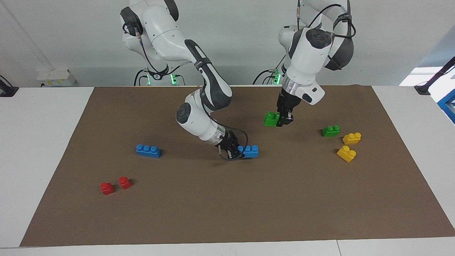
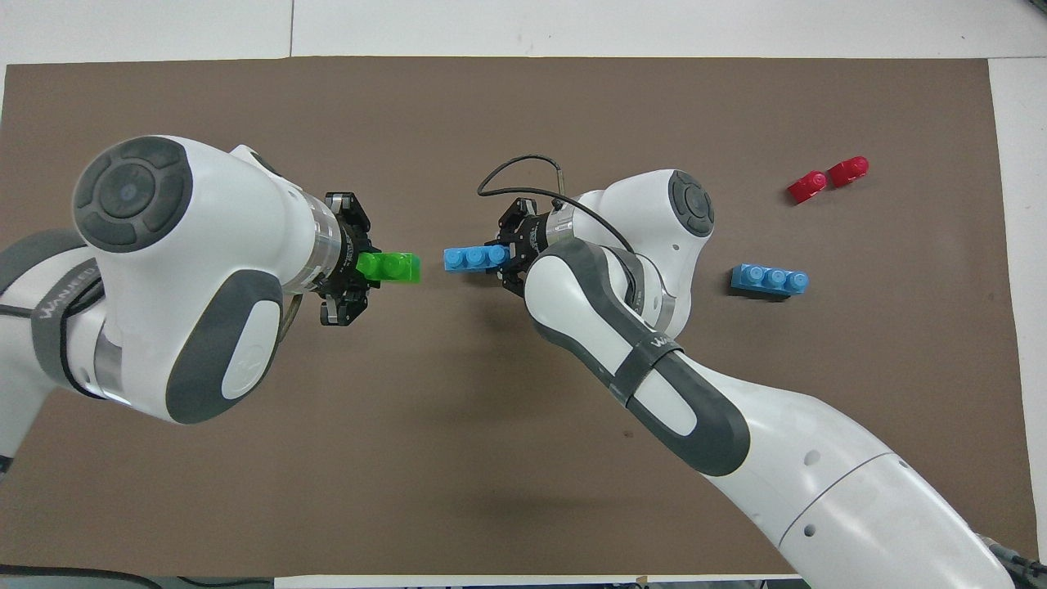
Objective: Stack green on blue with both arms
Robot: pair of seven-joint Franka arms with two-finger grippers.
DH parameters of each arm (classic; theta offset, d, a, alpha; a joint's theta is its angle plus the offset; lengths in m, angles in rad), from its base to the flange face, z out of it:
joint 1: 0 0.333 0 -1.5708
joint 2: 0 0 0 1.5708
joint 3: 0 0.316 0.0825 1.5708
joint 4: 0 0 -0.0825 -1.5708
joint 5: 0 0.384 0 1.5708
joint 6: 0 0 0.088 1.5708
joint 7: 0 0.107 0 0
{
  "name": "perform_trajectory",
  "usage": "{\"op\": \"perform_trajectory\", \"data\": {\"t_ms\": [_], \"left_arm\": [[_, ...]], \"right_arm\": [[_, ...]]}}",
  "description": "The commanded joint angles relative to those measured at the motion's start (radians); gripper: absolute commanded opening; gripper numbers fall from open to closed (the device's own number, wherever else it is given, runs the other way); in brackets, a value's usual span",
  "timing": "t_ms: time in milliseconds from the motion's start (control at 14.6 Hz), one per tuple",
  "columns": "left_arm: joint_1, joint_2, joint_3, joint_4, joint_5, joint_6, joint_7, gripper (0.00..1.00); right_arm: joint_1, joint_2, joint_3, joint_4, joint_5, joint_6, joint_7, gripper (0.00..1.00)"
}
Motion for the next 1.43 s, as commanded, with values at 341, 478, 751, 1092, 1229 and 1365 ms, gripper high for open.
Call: {"op": "perform_trajectory", "data": {"t_ms": [341, 478, 751, 1092, 1229, 1365], "left_arm": [[-0.087, 0.094, 0.015, -0.002, -0.001, 0.107, -0.077, 0.00], [-0.100, 0.117, 0.015, -0.002, 0.019, 0.130, -0.091, 0.00], [-0.113, 0.151, 0.015, 0.001, 0.019, 0.157, -0.105, 0.00], [-0.139, 0.243, 0.015, 0.051, 0.111, 0.173, -0.215, 0.00], [-0.144, 0.251, 0.016, 0.064, 0.111, 0.165, -0.222, 0.00], [-0.144, 0.260, 0.018, 0.065, 0.114, 0.167, -0.231, 0.00]], "right_arm": [[-0.009, -0.010, 0.005, -0.070, 0.115, 0.053, -0.138, 0.00], [-0.012, -0.010, 0.005, -0.072, 0.115, 0.053, -0.140, 0.00], [-0.014, -0.008, 0.007, -0.078, 0.141, 0.061, -0.163, 0.00], [-0.009, 0.007, 0.005, -0.078, 0.166, 0.069, -0.197, 0.00], [-0.009, 0.012, 0.005, -0.078, 0.166, 0.076, -0.198, 0.00], [-0.009, 0.021, 0.007, -0.078, 0.166, 0.084, -0.201, 0.00]]}}
